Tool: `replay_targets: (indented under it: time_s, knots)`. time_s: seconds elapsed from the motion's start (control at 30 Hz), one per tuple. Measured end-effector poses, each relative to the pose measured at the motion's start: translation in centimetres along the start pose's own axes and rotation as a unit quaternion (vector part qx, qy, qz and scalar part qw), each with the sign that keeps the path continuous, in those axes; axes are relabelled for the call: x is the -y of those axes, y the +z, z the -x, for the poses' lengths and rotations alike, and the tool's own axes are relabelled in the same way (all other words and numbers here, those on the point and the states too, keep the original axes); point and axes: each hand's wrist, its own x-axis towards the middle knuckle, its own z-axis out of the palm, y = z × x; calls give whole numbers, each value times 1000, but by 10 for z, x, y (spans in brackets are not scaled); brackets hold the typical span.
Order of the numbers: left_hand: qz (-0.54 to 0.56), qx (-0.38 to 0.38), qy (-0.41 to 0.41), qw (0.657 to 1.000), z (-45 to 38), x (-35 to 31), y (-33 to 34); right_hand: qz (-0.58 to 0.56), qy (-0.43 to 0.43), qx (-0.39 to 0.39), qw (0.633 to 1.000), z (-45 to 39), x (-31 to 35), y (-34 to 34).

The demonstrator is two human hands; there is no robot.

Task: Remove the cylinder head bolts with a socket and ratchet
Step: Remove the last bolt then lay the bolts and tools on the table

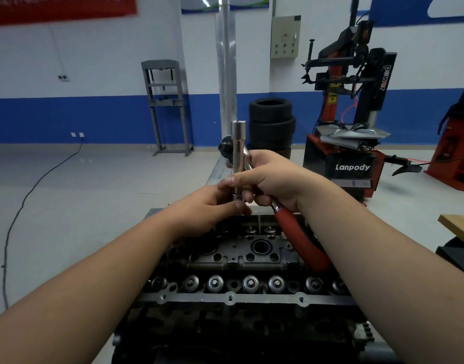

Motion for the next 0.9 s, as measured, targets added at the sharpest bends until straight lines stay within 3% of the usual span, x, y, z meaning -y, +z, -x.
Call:
replay_targets:
  time_s: [0.2,0.4,0.5,0.67,0.8,0.9]
  knots:
    - [-28,-62,19,998,-7,1,7,-117,10,-2,993,7,-6,-3]
    - [-76,-140,6,987,-14,-3,21,-168,-36,-75,982,5,-2,-6]
    - [-73,-144,4,987,-13,-4,23,-124,-50,-83,988,5,0,-3]
    - [-80,-125,35,988,-6,1,19,-69,-53,-15,996,7,7,9]
    - [-21,-114,40,993,-7,2,17,-136,-26,-20,990,8,2,8]
    - [35,-132,33,990,-9,8,15,-184,1,-81,980,6,-4,-4]
